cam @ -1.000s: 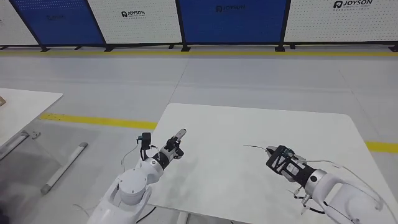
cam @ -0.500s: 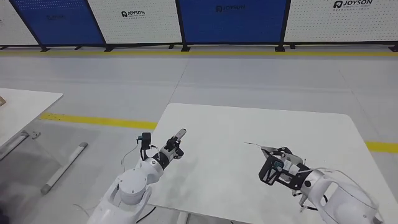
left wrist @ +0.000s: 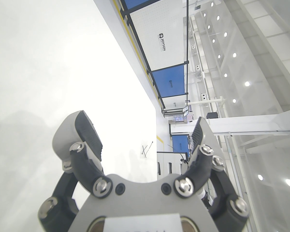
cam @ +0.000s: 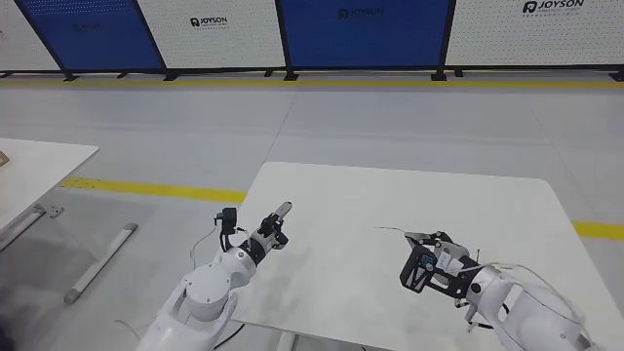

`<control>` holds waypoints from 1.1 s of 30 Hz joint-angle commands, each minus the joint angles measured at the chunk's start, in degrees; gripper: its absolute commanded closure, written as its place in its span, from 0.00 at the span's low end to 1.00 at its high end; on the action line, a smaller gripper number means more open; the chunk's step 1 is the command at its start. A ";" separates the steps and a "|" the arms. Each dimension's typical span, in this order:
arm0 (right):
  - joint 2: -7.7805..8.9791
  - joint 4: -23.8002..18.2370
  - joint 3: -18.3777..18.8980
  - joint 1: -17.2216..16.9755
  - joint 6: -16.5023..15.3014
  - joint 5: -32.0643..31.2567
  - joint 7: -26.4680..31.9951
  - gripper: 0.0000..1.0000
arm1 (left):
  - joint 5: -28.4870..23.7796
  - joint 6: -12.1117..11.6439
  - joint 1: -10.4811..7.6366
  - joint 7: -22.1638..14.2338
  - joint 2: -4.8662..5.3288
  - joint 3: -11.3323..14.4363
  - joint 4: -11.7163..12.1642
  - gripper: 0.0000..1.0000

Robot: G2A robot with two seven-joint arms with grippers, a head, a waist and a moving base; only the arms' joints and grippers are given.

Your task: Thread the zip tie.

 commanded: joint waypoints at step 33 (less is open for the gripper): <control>3.64 -1.95 -17.09 20.65 0.00 0.00 8.54 1.00 | -13.97 6.63 -0.73 -1.11 -0.46 -2.33 -3.38 0.00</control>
